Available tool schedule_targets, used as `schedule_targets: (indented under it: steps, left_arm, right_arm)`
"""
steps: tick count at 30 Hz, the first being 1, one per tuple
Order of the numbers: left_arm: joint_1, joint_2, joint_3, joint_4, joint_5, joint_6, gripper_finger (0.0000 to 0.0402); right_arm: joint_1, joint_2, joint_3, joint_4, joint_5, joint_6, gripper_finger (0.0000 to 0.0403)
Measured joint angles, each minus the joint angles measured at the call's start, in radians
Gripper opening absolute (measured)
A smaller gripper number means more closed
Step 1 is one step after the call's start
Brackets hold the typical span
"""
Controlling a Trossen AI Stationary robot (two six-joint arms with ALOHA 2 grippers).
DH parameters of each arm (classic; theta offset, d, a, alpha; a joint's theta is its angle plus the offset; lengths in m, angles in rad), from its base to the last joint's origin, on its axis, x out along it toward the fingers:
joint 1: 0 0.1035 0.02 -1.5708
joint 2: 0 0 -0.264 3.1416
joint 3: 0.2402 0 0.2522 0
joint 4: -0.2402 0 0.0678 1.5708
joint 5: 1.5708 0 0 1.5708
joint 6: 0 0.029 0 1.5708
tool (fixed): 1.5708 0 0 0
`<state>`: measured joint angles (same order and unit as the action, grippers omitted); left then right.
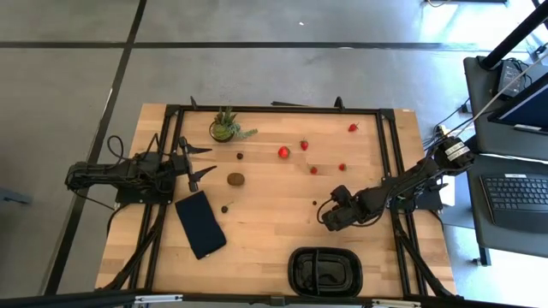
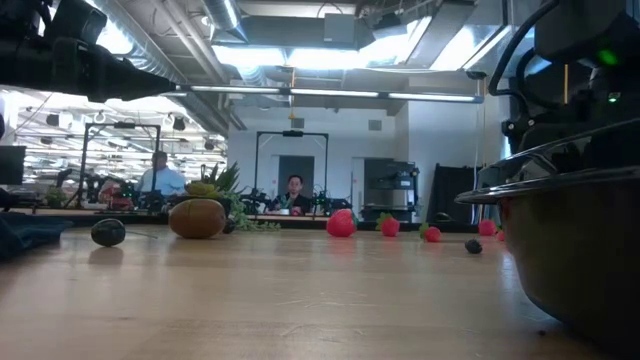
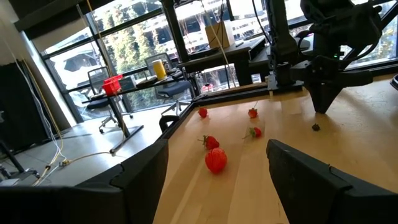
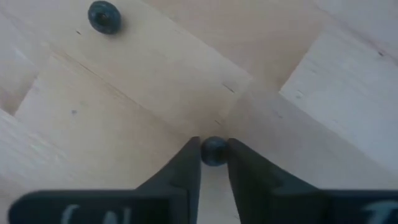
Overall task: Pick and placing Produce into tupperware
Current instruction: Put the blueberry into the black container
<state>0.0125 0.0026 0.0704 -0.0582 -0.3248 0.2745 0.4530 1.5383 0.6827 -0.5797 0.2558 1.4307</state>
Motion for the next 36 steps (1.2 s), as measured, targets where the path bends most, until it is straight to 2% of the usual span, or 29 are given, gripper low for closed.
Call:
schedule_targets:
  steps: [11, 19, 27, 32, 36]
  left_arm:
    - [0.0, 0.0, 0.0, 0.0, 0.0, 0.0, 0.0265]
    - [0.0, 0.0, 0.0, 0.0, 0.0, 0.0, 0.0265]
    - [0.0, 0.0, 0.0, 0.0, 0.0, 0.0, 0.0265]
    - [0.0, 0.0, 0.0, -0.003, 0.0, 0.0, 0.0265]
    - [0.0, 0.0, 0.0, -0.008, 0.0, -0.001, 0.0265]
  right_arm:
    - [-0.001, 0.004, 0.029, -0.032, -0.007, 0.026, 0.0067]
    - [0.0, 0.004, 0.238, -0.08, -0.006, -0.084, 0.0067]
    - [0.047, 0.007, 0.418, 0.123, -0.004, -0.213, 0.0067]
    - [0.09, 0.103, 0.485, 0.141, -0.035, -0.262, 0.0067]
    - [0.115, 0.221, 0.546, 0.143, -0.12, -0.262, 0.0067]
